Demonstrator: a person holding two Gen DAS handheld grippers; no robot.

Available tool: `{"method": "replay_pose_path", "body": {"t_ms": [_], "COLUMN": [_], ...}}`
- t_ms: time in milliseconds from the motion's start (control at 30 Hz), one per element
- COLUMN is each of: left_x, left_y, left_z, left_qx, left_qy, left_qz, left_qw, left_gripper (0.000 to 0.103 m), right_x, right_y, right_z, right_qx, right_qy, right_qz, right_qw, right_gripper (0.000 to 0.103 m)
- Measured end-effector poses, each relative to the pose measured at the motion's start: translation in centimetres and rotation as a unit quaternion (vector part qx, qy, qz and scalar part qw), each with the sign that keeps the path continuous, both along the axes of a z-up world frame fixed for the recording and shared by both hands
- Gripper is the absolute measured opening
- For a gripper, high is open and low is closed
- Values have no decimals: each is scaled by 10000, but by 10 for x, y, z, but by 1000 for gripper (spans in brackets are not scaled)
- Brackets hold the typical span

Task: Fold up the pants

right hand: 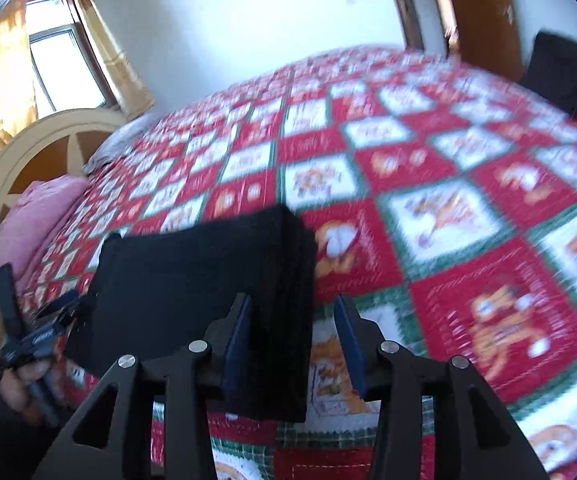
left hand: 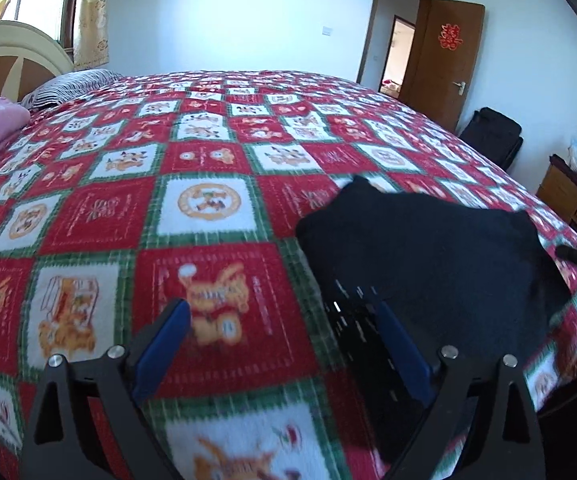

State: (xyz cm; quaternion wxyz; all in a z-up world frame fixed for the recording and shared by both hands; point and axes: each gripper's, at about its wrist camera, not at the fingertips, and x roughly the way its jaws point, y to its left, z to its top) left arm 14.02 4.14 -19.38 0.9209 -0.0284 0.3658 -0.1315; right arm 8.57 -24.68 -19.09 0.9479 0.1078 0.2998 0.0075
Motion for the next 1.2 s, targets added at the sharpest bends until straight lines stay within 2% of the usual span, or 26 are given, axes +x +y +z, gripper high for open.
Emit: {"method": "replay_pose_path", "body": {"t_ms": [67,133,200,267,367,500,633,733,867,1000,1200], "left_x": [-9,-18,-25,-24,-23,-23,-23,-22,-22,-22,-21], "left_y": [-6,-13,-13,-5,4,9,10,10,10,11,10], "left_z": [-6,-13,-16,-16,-13,-14,-15,-15,-14,-14,-13], "left_qx": [60,331,521,335,301,208,183,164,167,158,173], "left_qy": [45,-38,-251,-200,-202,-195,-167,-130,-91,-79,-43], "left_qz": [-147,-177,-142,-90,-27,-51,-45,-45,-60,-60,-48], "left_qw": [9999,9993,9982,9992,9993,9996,9997,9998,9998,9998,9998], "left_gripper": [97,98,102,103,103,103,103,103,103,103,103], "right_x": [-3,-3,3,11,30,33,47,60,87,110,109], "right_y": [14,41,64,78,86,93,115,138,165,174,172], "right_z": [10,14,7,-8,-35,-26,-2,5,-2,-26,-28], "right_qx": [-122,-142,-83,-82,-273,-389,-177,98,83,-12,-52], "right_qy": [-211,-327,-141,145,805,712,434,332,464,801,743], "right_qz": [150,666,1185,1406,1296,1346,1730,1999,2099,2003,2027], "right_qw": [9996,9971,9928,9899,9879,9876,9838,9792,9766,9765,9764], "right_gripper": [48,49,50,50,50,50,50,50,50,50,50]}}
